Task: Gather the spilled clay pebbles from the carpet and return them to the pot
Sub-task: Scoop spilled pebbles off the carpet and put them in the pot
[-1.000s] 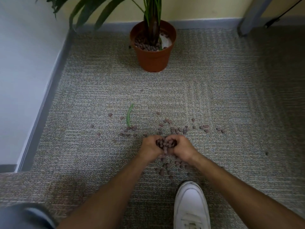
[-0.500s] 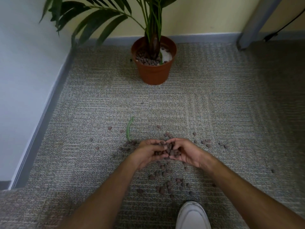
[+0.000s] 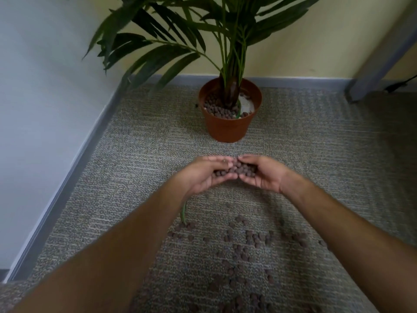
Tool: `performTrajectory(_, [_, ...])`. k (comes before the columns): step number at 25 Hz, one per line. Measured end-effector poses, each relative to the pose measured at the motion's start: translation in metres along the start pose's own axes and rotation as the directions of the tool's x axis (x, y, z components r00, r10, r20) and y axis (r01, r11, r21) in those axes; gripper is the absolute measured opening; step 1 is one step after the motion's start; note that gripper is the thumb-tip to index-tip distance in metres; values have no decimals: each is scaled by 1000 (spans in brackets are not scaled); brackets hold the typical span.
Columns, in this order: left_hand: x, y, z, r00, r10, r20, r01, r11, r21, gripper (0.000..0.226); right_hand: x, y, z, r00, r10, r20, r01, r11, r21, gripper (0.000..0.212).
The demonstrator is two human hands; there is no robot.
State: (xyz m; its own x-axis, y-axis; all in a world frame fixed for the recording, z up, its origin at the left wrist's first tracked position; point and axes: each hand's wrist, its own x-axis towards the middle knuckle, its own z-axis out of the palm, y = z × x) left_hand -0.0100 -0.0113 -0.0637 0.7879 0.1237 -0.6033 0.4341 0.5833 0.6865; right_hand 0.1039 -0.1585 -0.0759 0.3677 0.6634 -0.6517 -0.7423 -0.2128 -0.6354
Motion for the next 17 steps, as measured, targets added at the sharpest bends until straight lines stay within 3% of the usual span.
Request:
performTrajectory(8, [43, 104, 25, 974, 133, -184, -155, 982, -111, 7, 34, -111, 45, 975, -160, -152, 174, 981, 81, 22])
performTrajectory(12, [61, 123, 31, 950, 94, -299, -131, 986, -106, 20, 50, -127, 53, 948, -181, -261, 206, 976, 72, 26])
performTrajectory(14, [66, 125, 33, 937, 100, -336, -152, 980, -131, 18, 55, -128, 54, 937, -178, -302, 211, 974, 83, 34])
performTrajectory(17, [70, 129, 33, 931, 101, -352, -177, 966, -191, 13, 56, -128, 57, 918, -195, -347, 255, 957, 139, 28])
